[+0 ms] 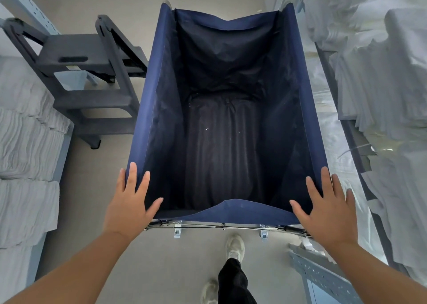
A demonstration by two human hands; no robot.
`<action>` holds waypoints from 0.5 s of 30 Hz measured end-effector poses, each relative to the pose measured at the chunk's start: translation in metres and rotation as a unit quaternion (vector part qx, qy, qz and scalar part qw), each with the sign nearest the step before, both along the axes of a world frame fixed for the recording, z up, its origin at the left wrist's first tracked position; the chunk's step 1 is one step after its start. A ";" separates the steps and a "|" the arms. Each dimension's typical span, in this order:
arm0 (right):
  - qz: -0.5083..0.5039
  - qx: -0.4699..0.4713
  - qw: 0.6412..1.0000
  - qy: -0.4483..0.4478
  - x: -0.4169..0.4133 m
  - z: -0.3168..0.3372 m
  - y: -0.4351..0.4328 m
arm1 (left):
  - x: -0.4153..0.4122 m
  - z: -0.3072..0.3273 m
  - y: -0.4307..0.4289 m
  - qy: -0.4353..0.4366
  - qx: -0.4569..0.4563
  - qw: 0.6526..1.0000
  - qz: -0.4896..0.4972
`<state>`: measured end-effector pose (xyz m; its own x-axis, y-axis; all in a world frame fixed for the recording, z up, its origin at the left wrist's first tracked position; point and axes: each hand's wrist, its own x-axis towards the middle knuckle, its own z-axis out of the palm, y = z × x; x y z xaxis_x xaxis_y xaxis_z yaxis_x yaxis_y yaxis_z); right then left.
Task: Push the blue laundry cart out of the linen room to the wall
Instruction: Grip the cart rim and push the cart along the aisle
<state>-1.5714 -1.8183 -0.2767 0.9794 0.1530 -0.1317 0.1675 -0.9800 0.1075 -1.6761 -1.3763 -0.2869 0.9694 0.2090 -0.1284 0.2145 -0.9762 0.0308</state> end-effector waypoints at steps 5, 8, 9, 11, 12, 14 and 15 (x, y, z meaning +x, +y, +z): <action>0.001 0.009 1.000 0.007 0.027 -0.001 0.006 | 0.026 0.001 0.005 -0.004 0.001 1.000 0.001; -0.003 0.015 1.000 0.005 0.042 -0.003 0.009 | 0.042 0.003 0.008 -0.002 -0.003 1.000 0.000; -0.004 0.015 1.000 0.002 0.046 -0.003 0.010 | 0.046 0.003 0.009 0.000 -0.004 1.000 0.000; -0.006 0.018 1.000 0.002 0.056 -0.005 0.012 | 0.056 0.003 0.011 0.005 -0.003 1.000 0.005; -0.006 0.020 1.000 0.002 0.061 -0.005 0.013 | 0.061 0.003 0.012 0.007 -0.001 1.000 0.007; -0.006 0.024 1.000 0.002 0.071 -0.007 0.015 | 0.070 0.003 0.014 0.010 0.002 1.000 0.009; -0.007 0.026 1.000 0.002 0.076 -0.008 0.016 | 0.075 0.003 0.015 0.011 0.003 1.000 0.010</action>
<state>-1.4958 -1.8023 -0.2842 0.9811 0.1456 -0.1275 0.1536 -0.9866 0.0555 -1.6010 -1.3611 -0.2840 0.9624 0.2284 -0.1474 0.2337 -0.9721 0.0195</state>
